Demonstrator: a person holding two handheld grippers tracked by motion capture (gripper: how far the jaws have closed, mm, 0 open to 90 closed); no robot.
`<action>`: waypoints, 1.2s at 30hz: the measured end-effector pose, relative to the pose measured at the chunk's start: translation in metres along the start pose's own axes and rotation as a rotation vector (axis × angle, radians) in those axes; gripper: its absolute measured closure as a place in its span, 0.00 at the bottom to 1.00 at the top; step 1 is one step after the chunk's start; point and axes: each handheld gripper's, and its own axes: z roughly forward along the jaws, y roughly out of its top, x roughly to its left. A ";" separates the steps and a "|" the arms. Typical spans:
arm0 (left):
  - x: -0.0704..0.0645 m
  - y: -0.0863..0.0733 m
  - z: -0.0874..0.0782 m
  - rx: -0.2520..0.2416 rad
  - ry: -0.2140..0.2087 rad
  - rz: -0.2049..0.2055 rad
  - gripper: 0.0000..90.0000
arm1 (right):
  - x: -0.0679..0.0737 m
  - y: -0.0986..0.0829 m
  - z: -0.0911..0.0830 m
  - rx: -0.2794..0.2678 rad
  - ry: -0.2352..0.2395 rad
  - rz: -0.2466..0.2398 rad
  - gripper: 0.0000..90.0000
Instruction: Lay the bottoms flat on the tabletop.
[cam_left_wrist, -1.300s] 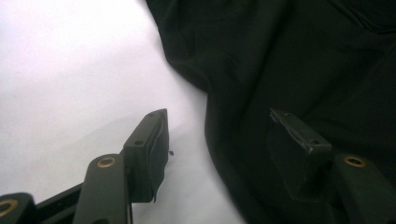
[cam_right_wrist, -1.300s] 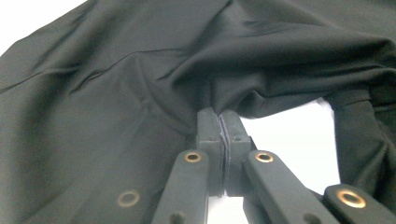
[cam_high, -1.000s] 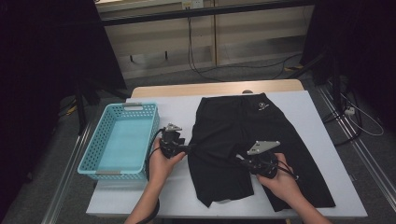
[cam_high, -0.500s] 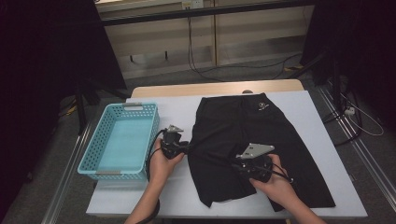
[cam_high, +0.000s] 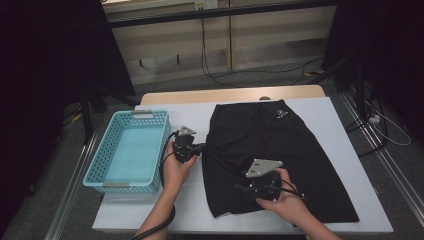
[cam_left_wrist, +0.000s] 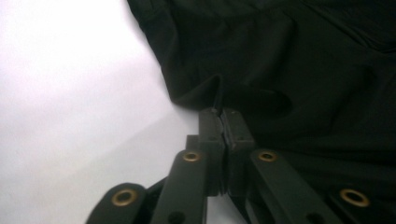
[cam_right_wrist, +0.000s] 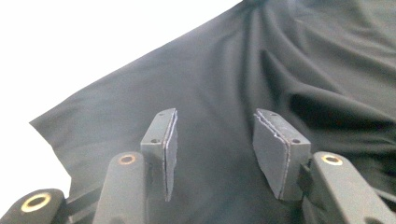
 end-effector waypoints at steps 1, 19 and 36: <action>0.000 0.000 -0.001 -0.002 -0.011 -0.014 0.97 | 0.003 0.001 0.002 -0.002 0.016 0.001 0.56; -0.008 -0.001 -0.019 0.008 -0.007 0.026 0.25 | 0.048 0.014 0.037 0.025 0.282 -0.042 0.65; -0.011 -0.003 -0.038 0.013 0.036 0.055 0.25 | 0.061 0.016 0.047 0.058 0.277 -0.174 0.99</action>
